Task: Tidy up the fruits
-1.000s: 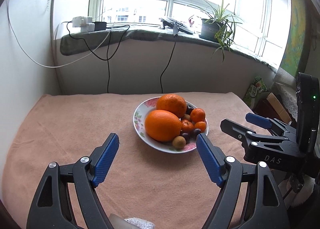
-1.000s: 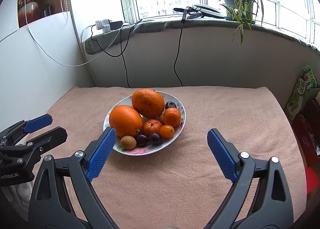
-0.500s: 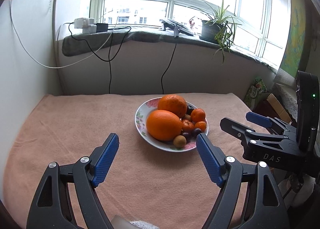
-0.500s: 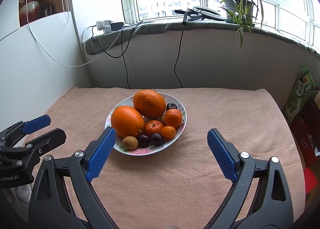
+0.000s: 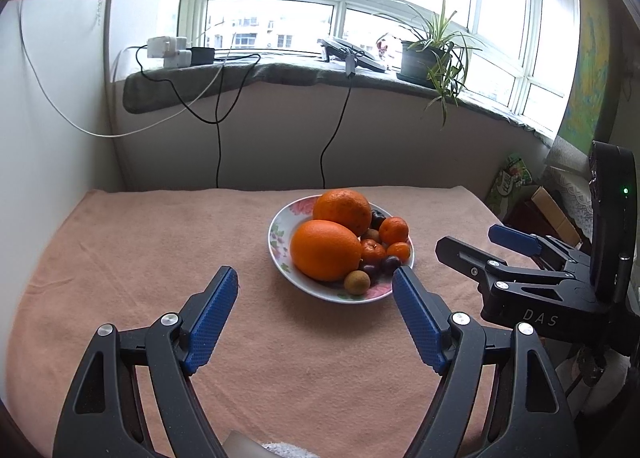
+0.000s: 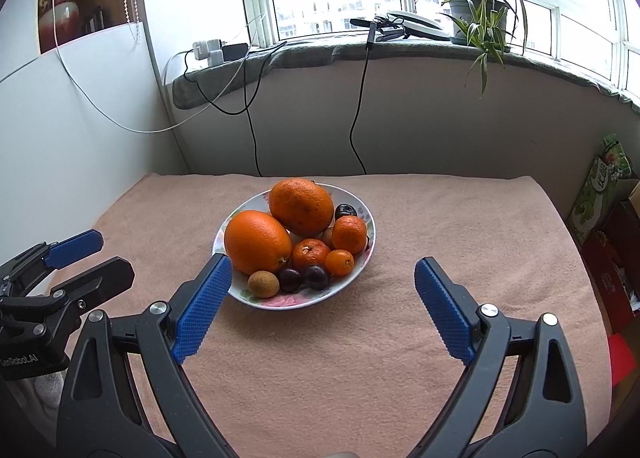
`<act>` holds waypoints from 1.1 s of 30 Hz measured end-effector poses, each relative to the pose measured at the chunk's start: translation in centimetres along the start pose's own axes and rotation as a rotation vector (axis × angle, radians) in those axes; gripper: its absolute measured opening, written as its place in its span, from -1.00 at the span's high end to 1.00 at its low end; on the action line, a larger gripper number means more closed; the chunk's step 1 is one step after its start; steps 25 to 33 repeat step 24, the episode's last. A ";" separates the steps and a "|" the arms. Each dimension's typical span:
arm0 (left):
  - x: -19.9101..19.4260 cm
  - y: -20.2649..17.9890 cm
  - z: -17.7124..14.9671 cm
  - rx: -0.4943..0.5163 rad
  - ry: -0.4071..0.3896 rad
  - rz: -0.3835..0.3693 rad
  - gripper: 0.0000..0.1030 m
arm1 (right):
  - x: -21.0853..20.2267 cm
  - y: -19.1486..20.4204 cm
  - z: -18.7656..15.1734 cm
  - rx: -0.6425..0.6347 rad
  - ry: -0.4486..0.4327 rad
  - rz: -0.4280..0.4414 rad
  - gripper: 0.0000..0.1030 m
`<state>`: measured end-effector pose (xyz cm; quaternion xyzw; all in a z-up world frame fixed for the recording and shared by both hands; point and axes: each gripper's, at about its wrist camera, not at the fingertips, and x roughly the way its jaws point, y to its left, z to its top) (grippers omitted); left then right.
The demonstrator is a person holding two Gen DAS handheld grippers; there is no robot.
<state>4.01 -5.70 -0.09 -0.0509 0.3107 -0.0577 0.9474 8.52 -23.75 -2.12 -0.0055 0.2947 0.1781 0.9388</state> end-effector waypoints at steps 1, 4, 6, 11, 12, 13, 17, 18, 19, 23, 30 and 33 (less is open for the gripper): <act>0.0 0.0 0.0 0.000 0.000 0.001 -0.55 | 0.0 0.0 0.0 0.001 -0.001 0.000 -0.84; 0.0 -0.1 0.0 -0.002 0.000 0.002 -0.55 | 0.0 0.0 0.0 0.002 -0.002 -0.001 -0.84; 0.0 -0.1 0.0 -0.001 0.000 0.003 -0.55 | -0.1 0.0 0.0 0.002 -0.002 -0.003 -0.84; -0.1 -0.1 -0.1 -0.003 -0.001 0.001 -0.55 | 0.0 0.0 0.0 0.001 0.002 -0.002 -0.84; -0.1 0.0 -0.1 -0.004 -0.002 0.001 -0.55 | 0.1 0.0 -0.1 0.001 0.004 -0.001 -0.84; -0.1 0.0 -0.1 -0.004 -0.001 0.002 -0.55 | 0.1 0.1 -0.1 0.000 0.005 -0.001 -0.84; -0.2 0.0 -0.1 -0.005 -0.007 0.003 -0.55 | 0.2 0.2 -0.2 -0.004 0.010 0.000 -0.84; -0.2 0.0 -0.1 -0.005 -0.010 0.005 -0.55 | 0.3 0.2 -0.2 -0.004 0.010 0.001 -0.84; -0.3 -0.1 -0.1 -0.002 -0.015 0.006 -0.55 | 0.3 0.1 -0.2 -0.003 0.011 0.001 -0.84; -0.2 -0.1 -0.2 0.001 -0.020 0.005 -0.55 | 0.4 0.0 -0.2 -0.001 0.013 -0.004 -0.84; -0.2 -0.1 -0.2 0.000 -0.017 0.007 -0.55 | 0.4 -0.1 -0.2 0.000 0.014 -0.007 -0.84; -0.2 -0.1 -0.2 0.000 -0.017 0.007 -0.55 | 0.4 -0.1 -0.2 0.000 0.014 -0.007 -0.84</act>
